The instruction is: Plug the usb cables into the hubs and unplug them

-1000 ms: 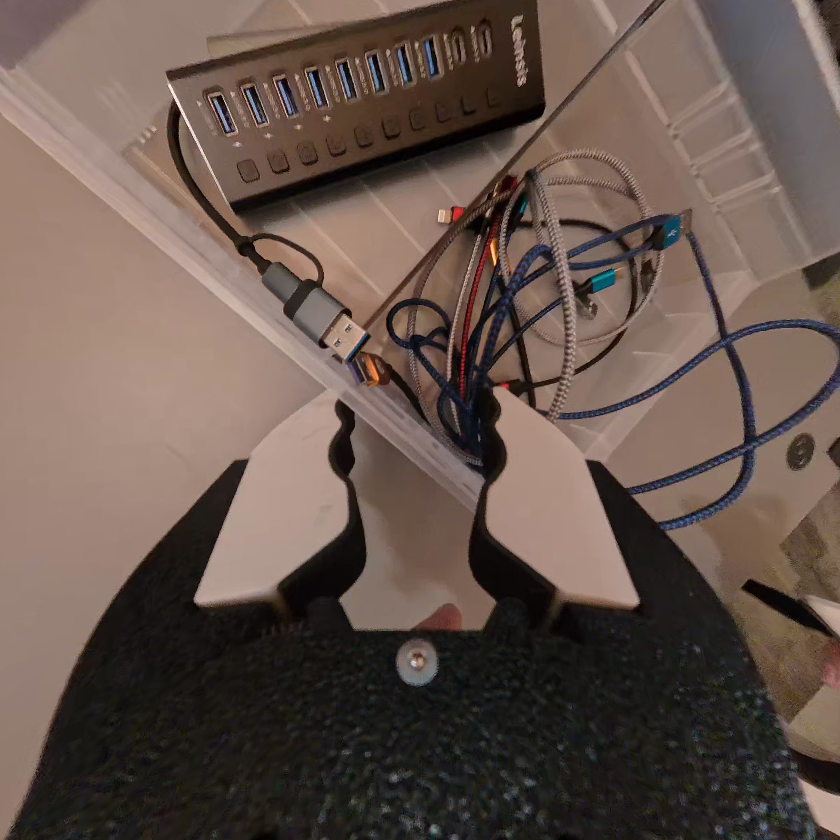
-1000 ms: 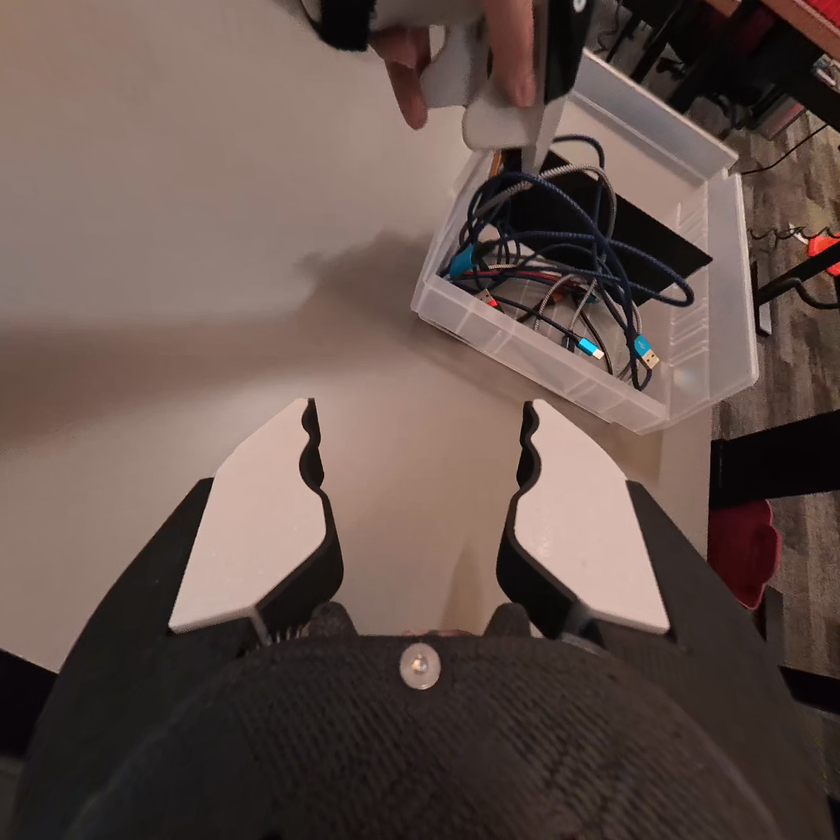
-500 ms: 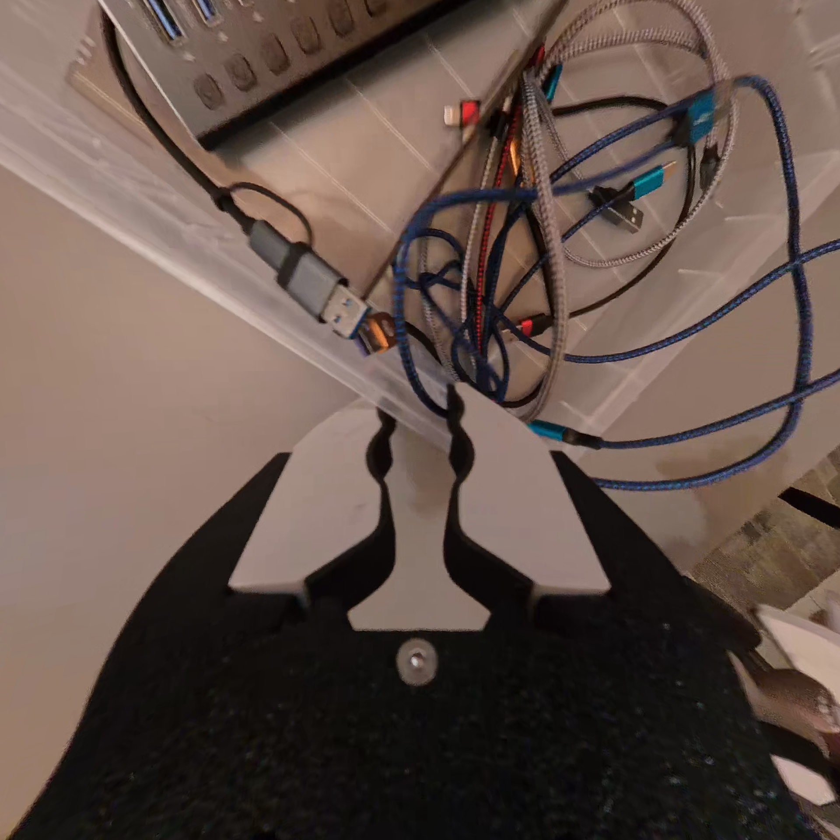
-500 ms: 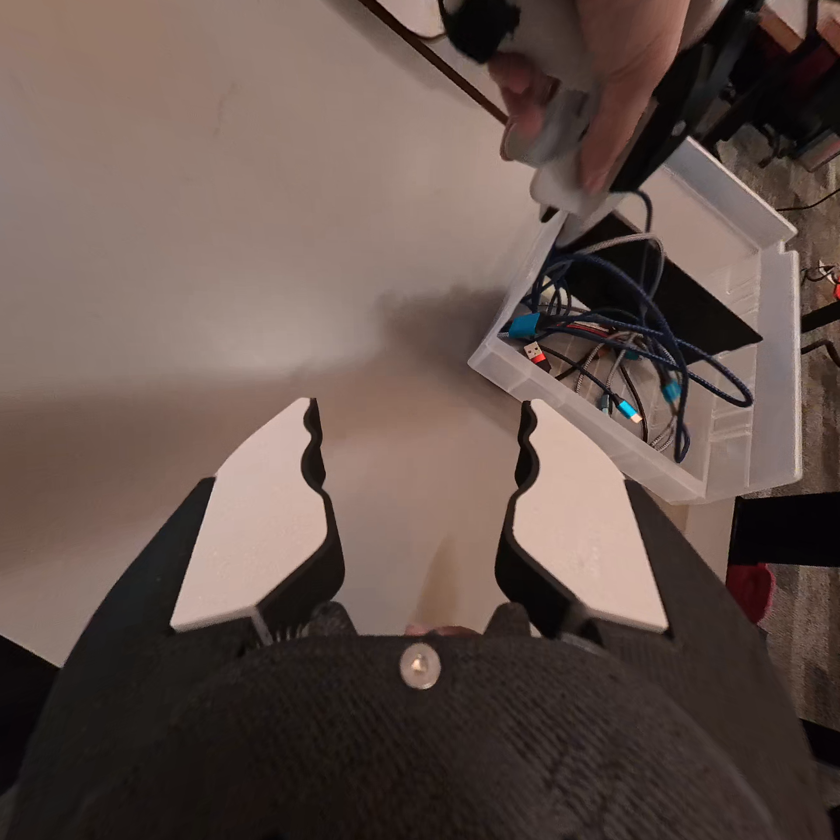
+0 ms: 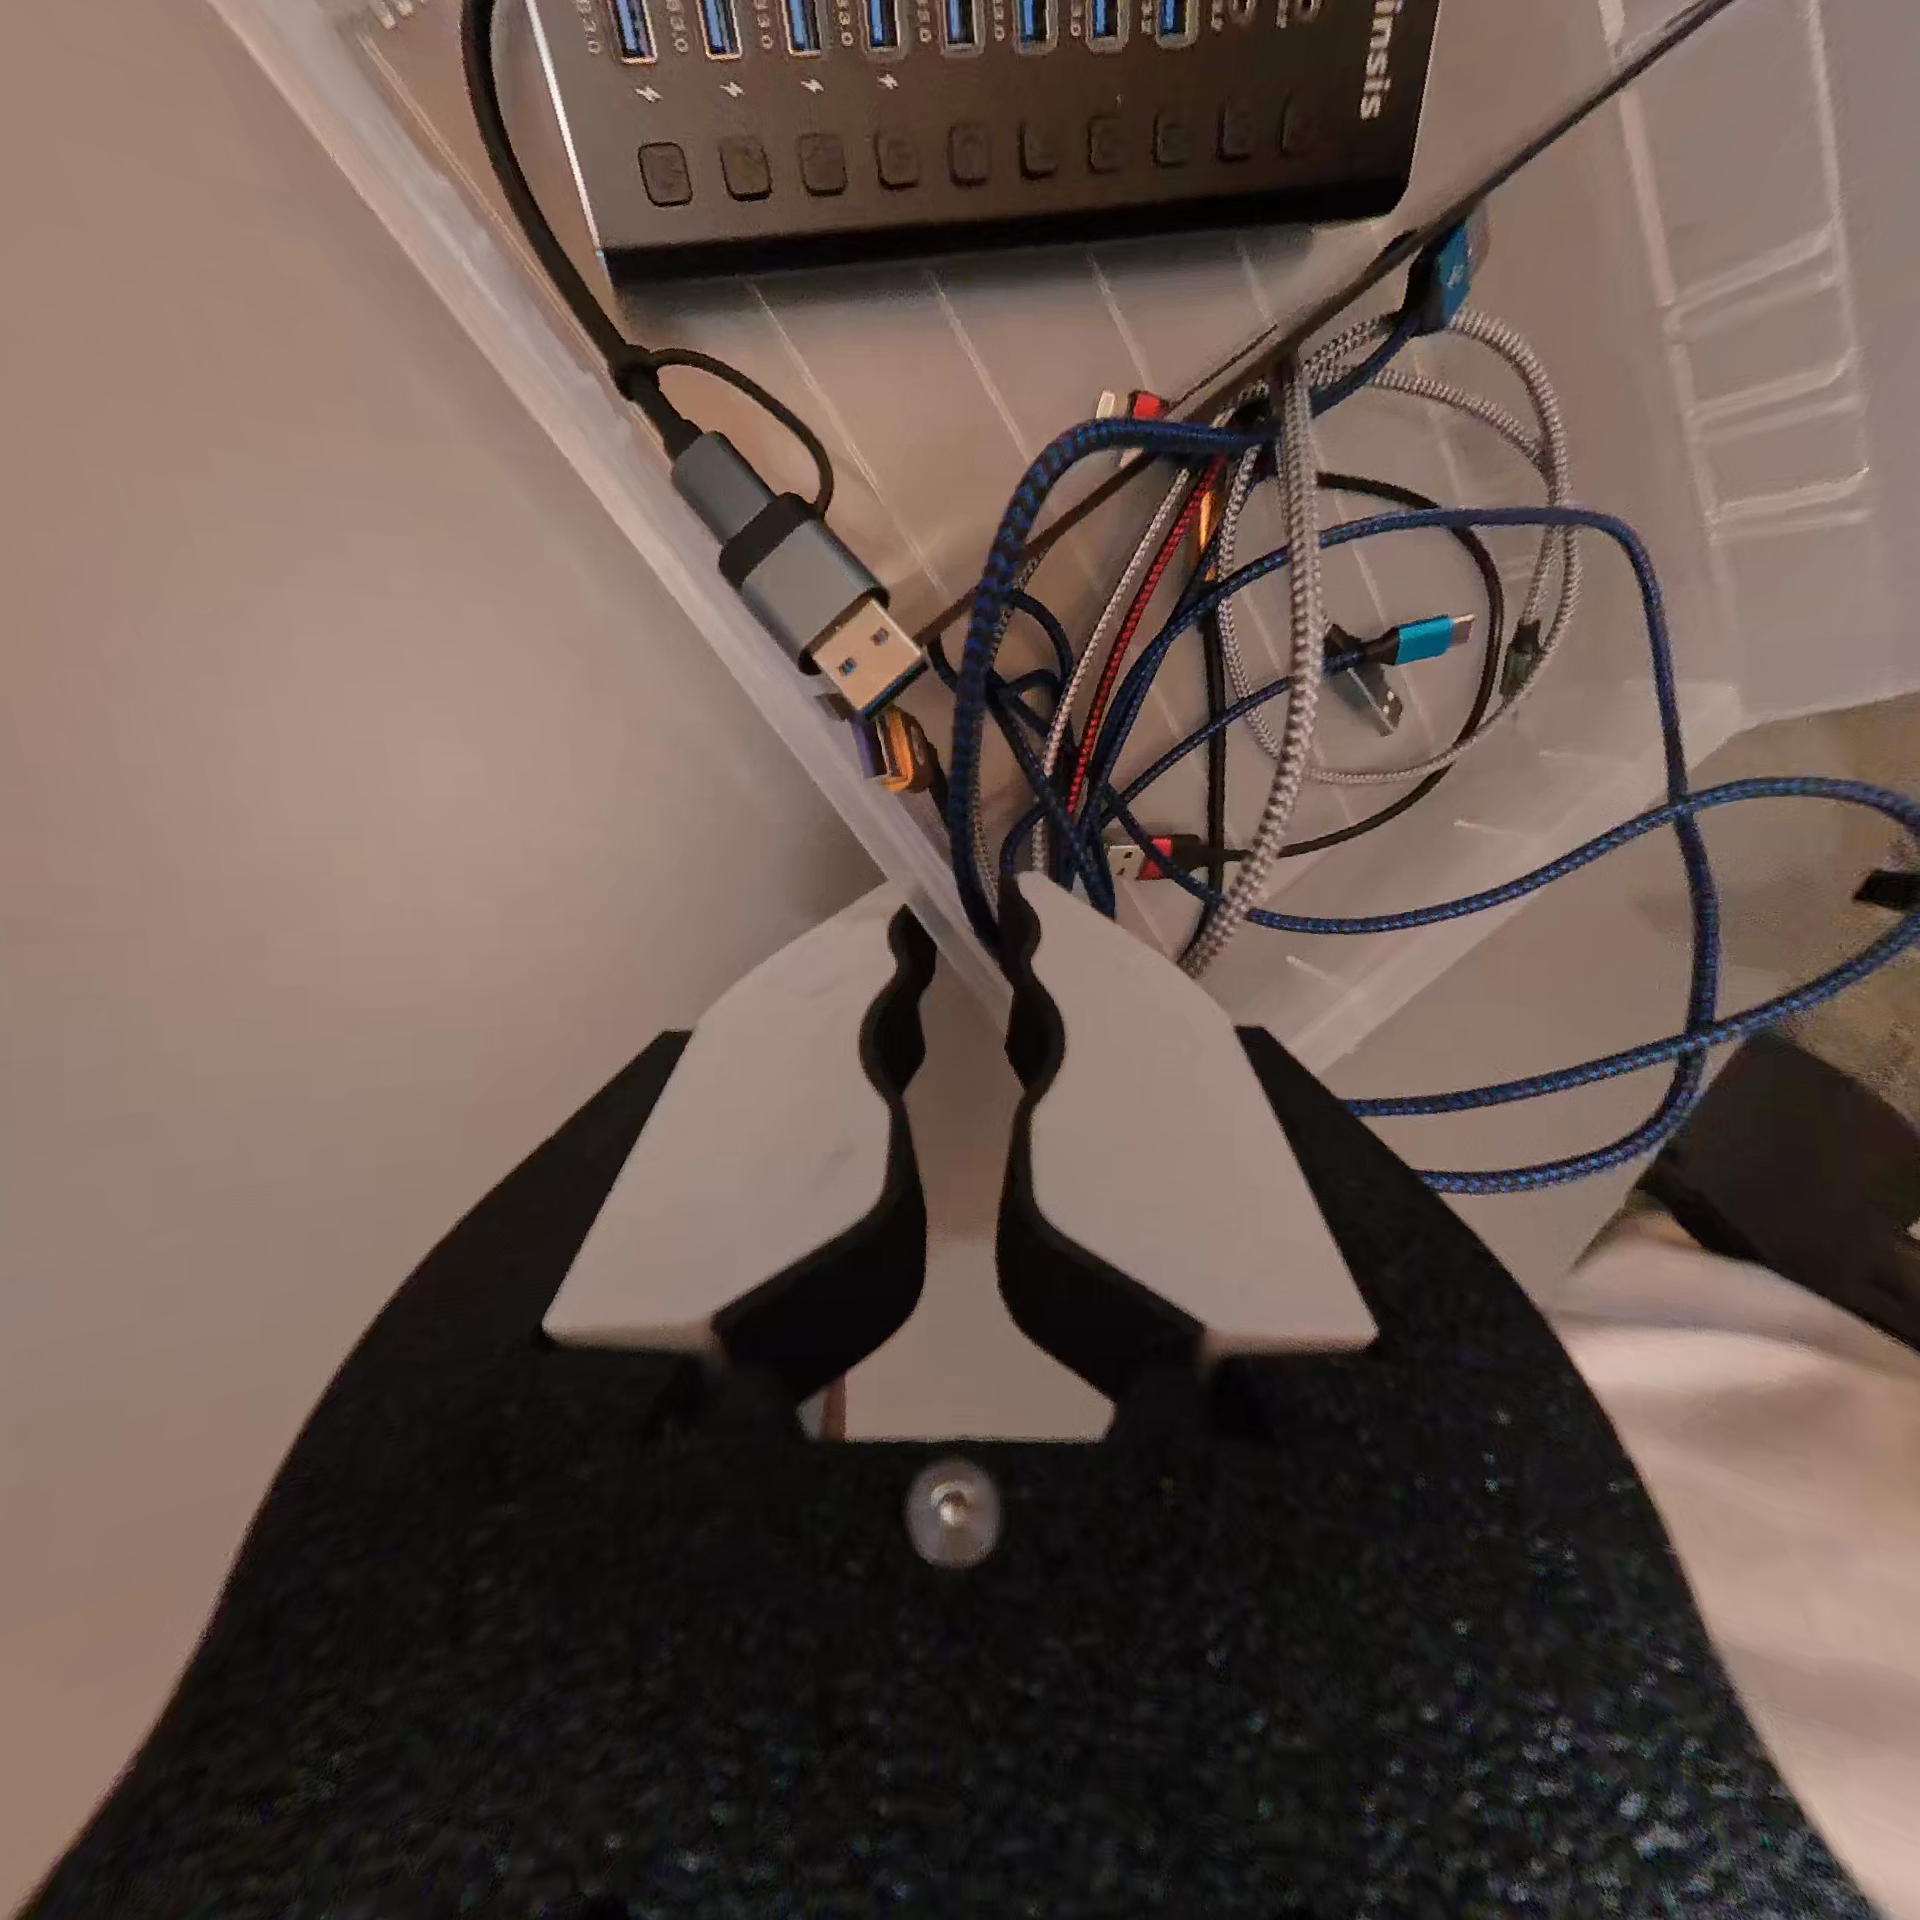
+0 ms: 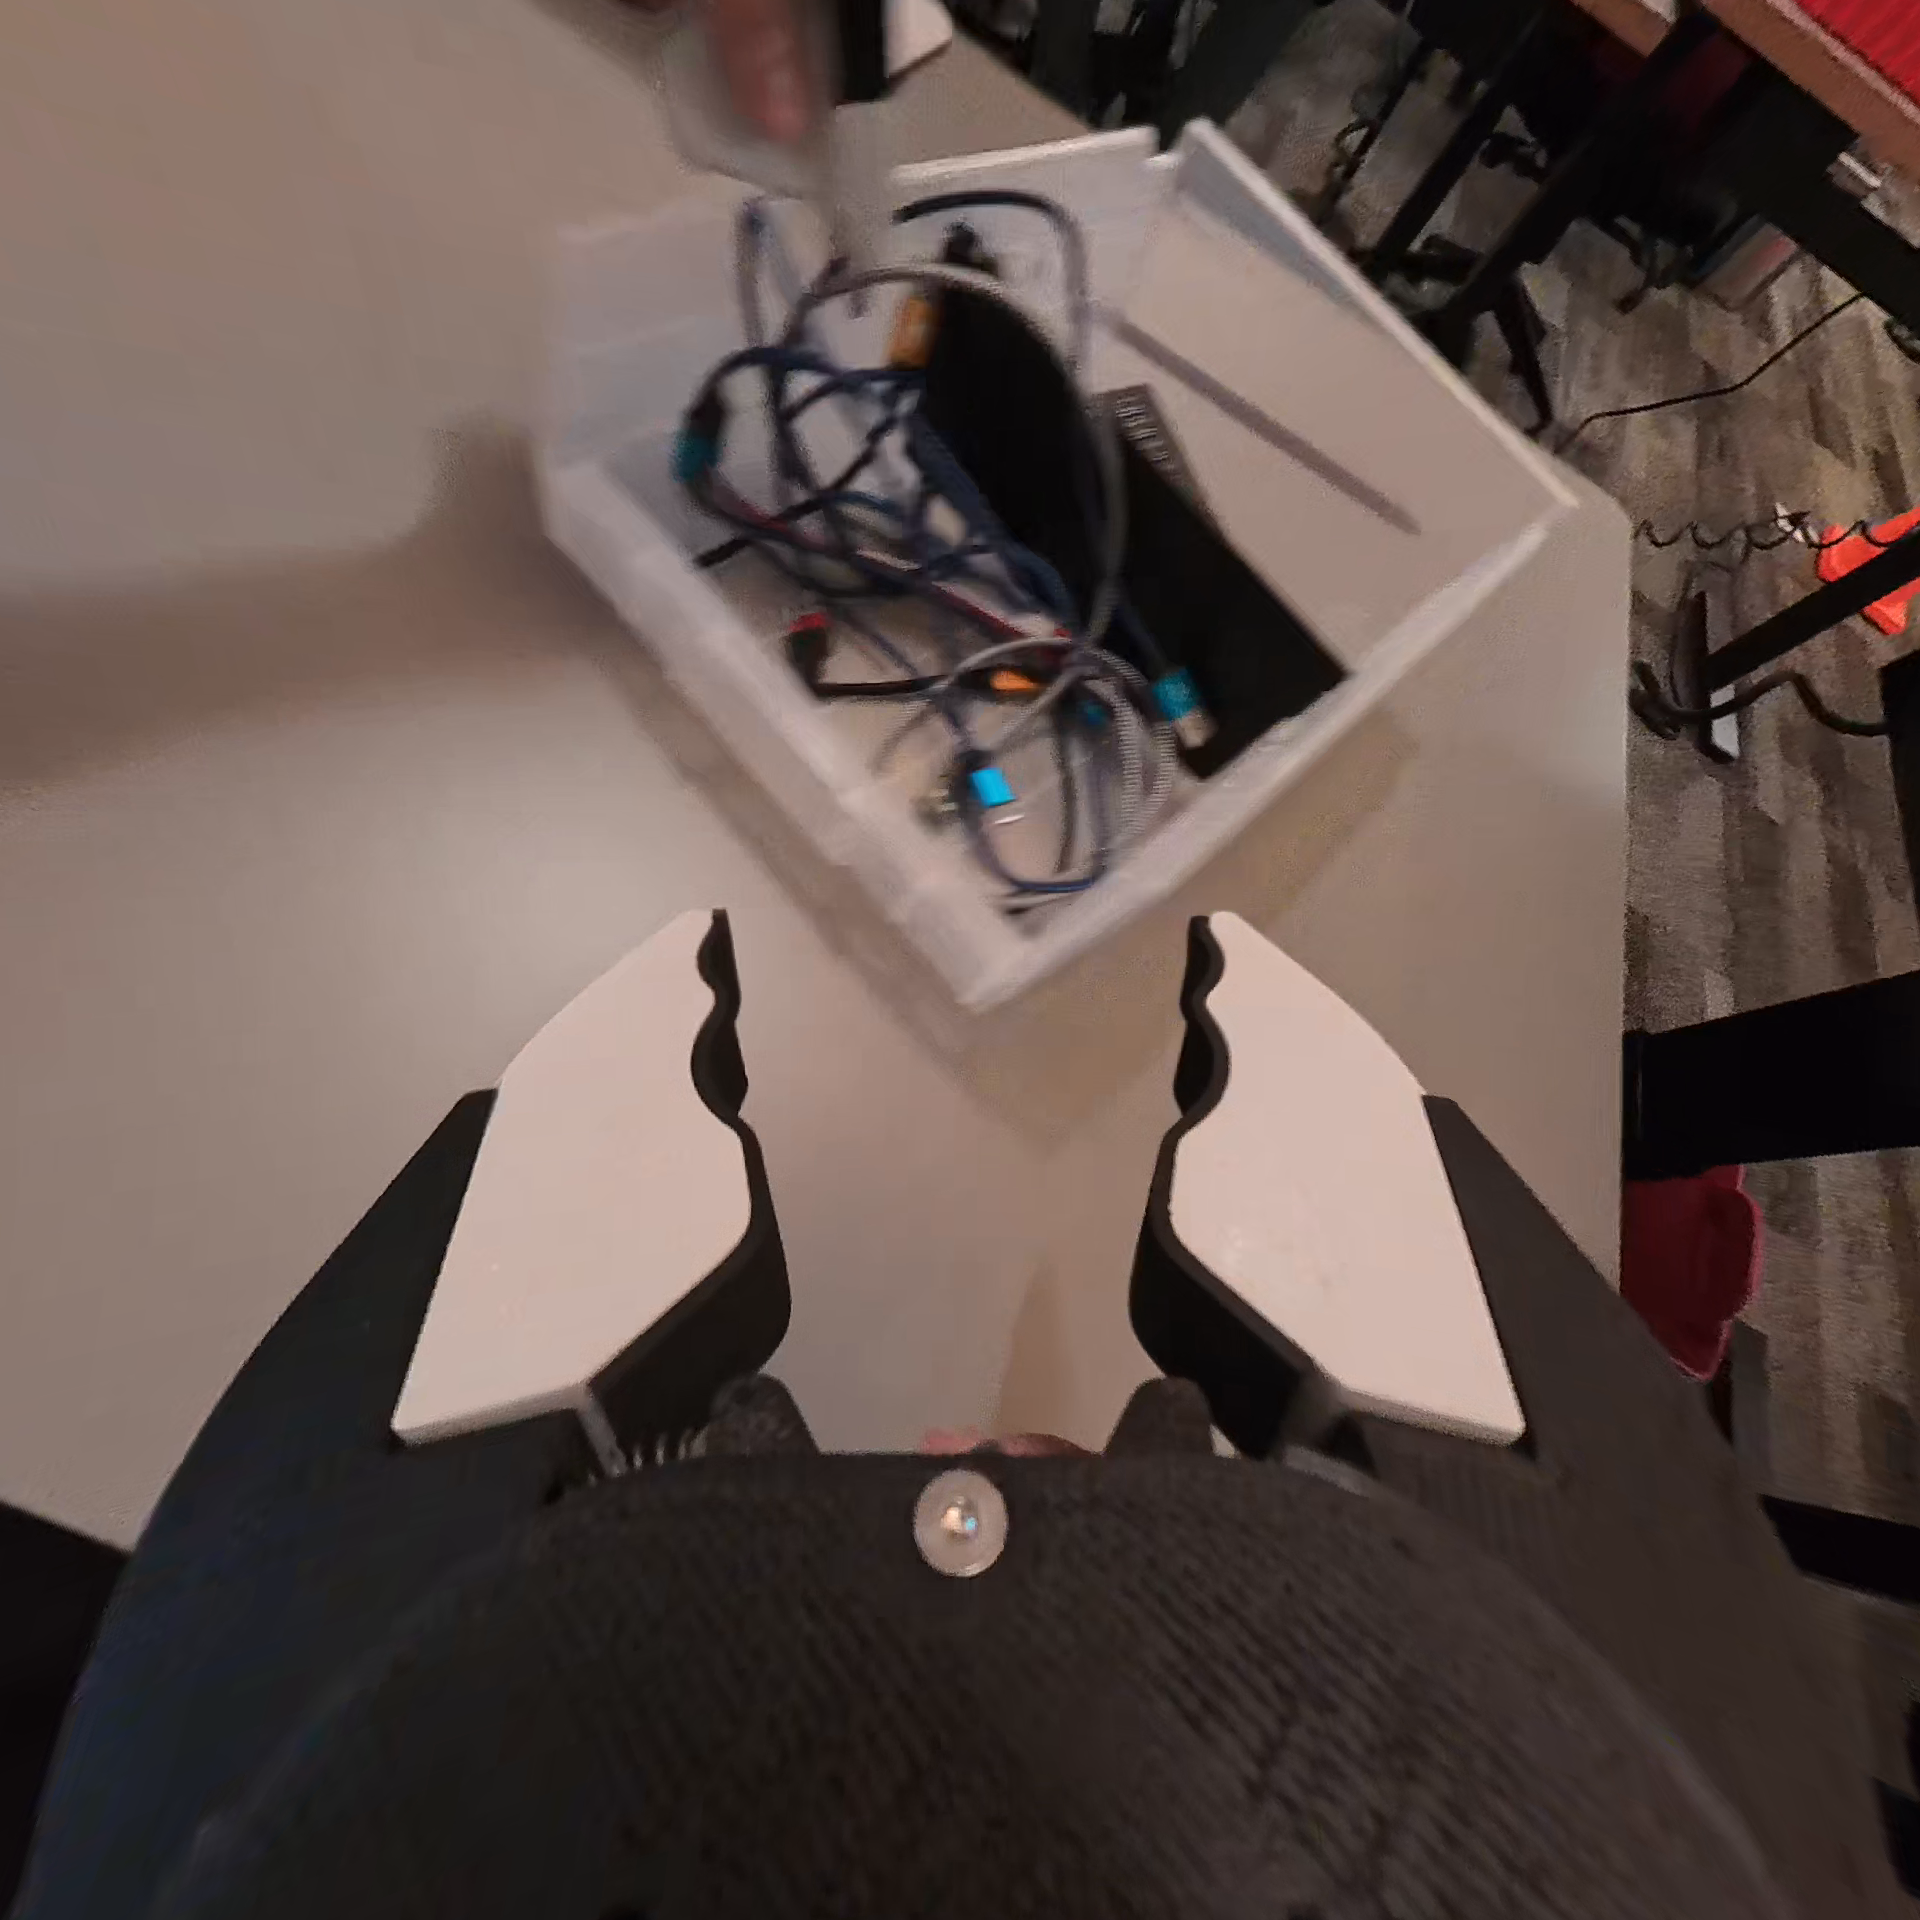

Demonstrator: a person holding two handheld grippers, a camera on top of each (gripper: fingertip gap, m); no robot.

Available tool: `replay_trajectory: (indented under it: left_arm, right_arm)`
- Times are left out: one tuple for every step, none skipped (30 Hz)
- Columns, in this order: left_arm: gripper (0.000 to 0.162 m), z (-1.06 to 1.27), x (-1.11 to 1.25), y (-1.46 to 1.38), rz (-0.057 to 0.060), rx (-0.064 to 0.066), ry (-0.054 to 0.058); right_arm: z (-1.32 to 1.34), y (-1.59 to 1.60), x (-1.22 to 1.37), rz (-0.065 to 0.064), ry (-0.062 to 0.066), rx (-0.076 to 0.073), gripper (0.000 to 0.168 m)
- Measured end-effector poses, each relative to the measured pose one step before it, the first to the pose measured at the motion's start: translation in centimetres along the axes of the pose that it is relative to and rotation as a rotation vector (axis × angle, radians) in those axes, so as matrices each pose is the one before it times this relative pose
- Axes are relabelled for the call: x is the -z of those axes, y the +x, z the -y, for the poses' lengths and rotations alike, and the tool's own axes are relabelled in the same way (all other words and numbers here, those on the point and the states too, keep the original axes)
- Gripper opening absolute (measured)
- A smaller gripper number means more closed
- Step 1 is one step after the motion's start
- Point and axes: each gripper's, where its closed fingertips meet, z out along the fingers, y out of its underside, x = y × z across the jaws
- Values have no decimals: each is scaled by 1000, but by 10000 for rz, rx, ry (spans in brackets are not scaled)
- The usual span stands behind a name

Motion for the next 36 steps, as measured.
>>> replay_trajectory:
  left_arm:
    - [11,-1624,511,-238,-120,-2,54]
    - [11,-1910,575,-224,-67,-57,-28]
    - [11,-2109,676,-267,34,-110,-57]
    - [11,-2239,705,-260,52,-92,-46]
    - [11,-2356,711,-199,21,-10,3]
    - [11,-2469,722,-127,4,42,22]
    - [11,-2545,719,-87,3,44,30]
    - [11,-2596,729,-80,3,104,55]
    - [11,-2629,740,-101,26,138,55]
    - [11,-2615,750,-94,27,145,55]
    - [11,-2552,755,-93,37,158,58]
    - [11,-2494,742,-98,45,169,61]
    - [11,-2407,711,-90,35,196,78]
    - [11,-2305,691,-75,23,166,83]
    - [11,-2203,661,-79,18,180,66]
    - [11,-2124,644,-100,49,155,27]
    - [12,-2059,629,-122,76,75,-32]
    - [12,-1985,589,-161,104,68,-76]
    - [11,-1869,569,-207,144,106,-88]
    - [11,-1759,500,-219,160,170,-73]
    - [11,-1624,449,-233,142,238,-31]
    - [10,-1496,414,-262,119,310,32]
    - [10,-1411,383,-292,103,379,70]
    - [9,-1343,387,-331,102,380,87]
    - [8,-1277,364,-359,109,333,95]
    - [8,-1152,346,-470,139,307,129]
    - [7,-967,335,-568,167,307,203]
    - [7,-844,336,-613,131,367,234]
    - [7,-737,321,-632,91,408,221]
    - [6,-632,325,-688,117,331,213]
    - [6,-558,319,-717,157,241,175]
    - [6,-518,311,-767,213,190,107]
    - [6,-435,298,-848,300,174,62]
    - [6,-389,279,-921,347,186,16]
    - [6,-394,259,-943,323,184,-22]
    - [6,-395,228,-917,247,205,-28]
  right_arm:
    - [544,314,-16,-54,226,-257,82]
    - [744,184,-112,18,261,-275,81]
    - [933,-13,-179,108,254,-280,78]
    - [1118,-294,-266,210,238,-215,74]
    - [1295,-483,-401,230,236,-95,73]
    - [1424,-664,-571,239,227,46,73]
    - [1489,-878,-810,290,185,198,73]
    - [1569,-1103,-1063,398,158,340,74]
    - [1844,-1180,-1294,450,271,421,75]
    - [2265,-1046,-1546,387,536,391,77]
    - [2507,-860,-1857,313,717,177,77]
    - [2277,-790,-2143,286,573,-155,77]
    - [1976,-976,-2391,382,357,-381,77]
    - [1658,-1220,-2620,448,214,-416,76]
    - [1243,-1501,-2840,544,31,-275,76]
    - [765,-1713,-3019,638,-189,-112,79]
    - [311,-1579,-3104,556,-421,-68,81]
    - [121,-1428,-3107,456,-512,-102,83]
    - [28,-1531,-3006,521,-520,-260,86]
    - [-98,-1611,-2856,597,-518,-276,88]
    - [-194,-1240,-2702,446,-486,-163,87]
    - [-388,-705,-2481,168,-550,-96,86]
    - [-424,-498,-2242,70,-580,-123,87]
    - [-326,-577,-1957,140,-529,-193,87]
    - [-141,-628,-1686,202,-416,-234,87]
    - [58,-449,-1460,128,-243,-217,87]
    - [109,-95,-1289,-68,-175,-220,85]
    - [164,-41,-1098,-132,-140,-295,86]
    - [301,-348,-892,28,-28,-306,88]
    - [436,-407,-731,68,89,-187,85]
    - [415,37,-731,-166,118,-56,78]
    - [175,397,-816,-347,11,-38,73]
    - [-177,394,-889,-299,-190,-15,72]
    - [-298,260,-901,-169,-253,-37,81]
    - [-361,121,-819,-94,-278,-236,84]
    - [-426,37,-711,-50,-303,-70,80]
